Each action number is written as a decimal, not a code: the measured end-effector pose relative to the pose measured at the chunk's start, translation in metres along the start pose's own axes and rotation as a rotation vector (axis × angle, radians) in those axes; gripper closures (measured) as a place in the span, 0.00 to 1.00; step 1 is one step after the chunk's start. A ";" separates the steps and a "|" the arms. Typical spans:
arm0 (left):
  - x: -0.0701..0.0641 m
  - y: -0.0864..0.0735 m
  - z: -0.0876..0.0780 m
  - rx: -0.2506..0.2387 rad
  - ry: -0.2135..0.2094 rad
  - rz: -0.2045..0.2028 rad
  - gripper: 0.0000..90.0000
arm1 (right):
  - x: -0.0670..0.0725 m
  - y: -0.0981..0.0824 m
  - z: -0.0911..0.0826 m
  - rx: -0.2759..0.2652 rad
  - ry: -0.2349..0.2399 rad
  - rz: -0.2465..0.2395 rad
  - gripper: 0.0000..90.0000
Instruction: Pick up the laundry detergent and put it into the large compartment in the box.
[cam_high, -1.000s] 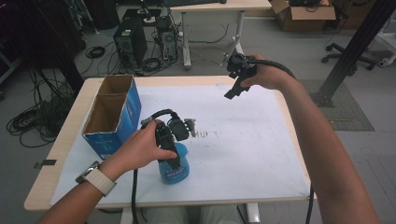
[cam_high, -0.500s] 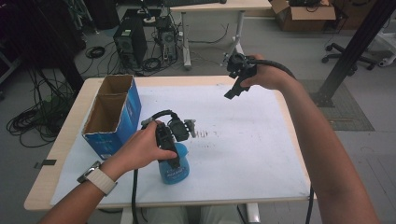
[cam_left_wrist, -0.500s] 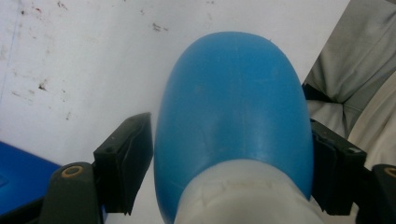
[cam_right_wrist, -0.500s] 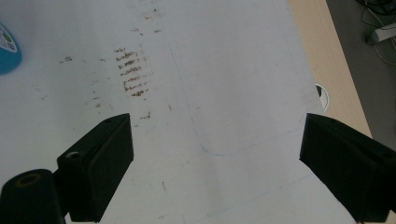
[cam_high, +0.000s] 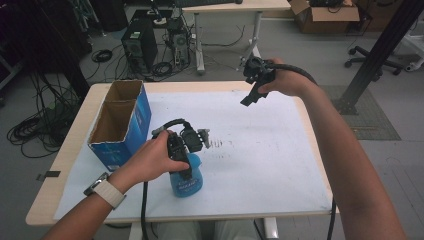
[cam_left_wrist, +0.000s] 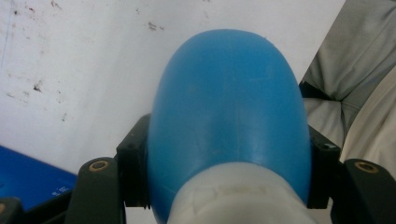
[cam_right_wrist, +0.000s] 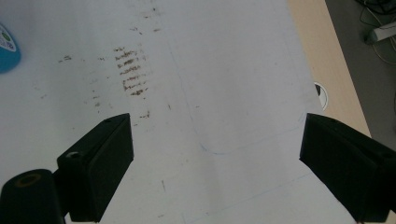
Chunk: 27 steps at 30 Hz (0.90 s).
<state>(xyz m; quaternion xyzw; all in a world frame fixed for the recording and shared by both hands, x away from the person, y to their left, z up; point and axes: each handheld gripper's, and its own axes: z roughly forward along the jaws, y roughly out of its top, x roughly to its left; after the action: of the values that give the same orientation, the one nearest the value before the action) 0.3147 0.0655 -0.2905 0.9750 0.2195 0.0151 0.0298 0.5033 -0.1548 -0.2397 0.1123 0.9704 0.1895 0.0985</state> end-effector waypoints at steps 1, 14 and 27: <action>0.000 0.000 0.000 0.003 0.004 0.009 0.41 | 0.000 0.000 0.000 -0.001 -0.001 0.002 0.11; -0.002 0.000 -0.002 0.002 0.005 0.003 0.41 | 0.002 0.001 0.001 0.005 0.001 -0.005 0.11; -0.008 0.003 -0.032 0.009 0.012 -0.011 0.41 | 0.003 -0.001 -0.003 0.000 -0.005 -0.003 0.11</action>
<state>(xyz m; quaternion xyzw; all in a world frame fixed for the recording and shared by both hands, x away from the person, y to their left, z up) 0.3077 0.0609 -0.2588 0.9738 0.2252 0.0199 0.0241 0.4995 -0.1562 -0.2379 0.1112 0.9704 0.1890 0.1014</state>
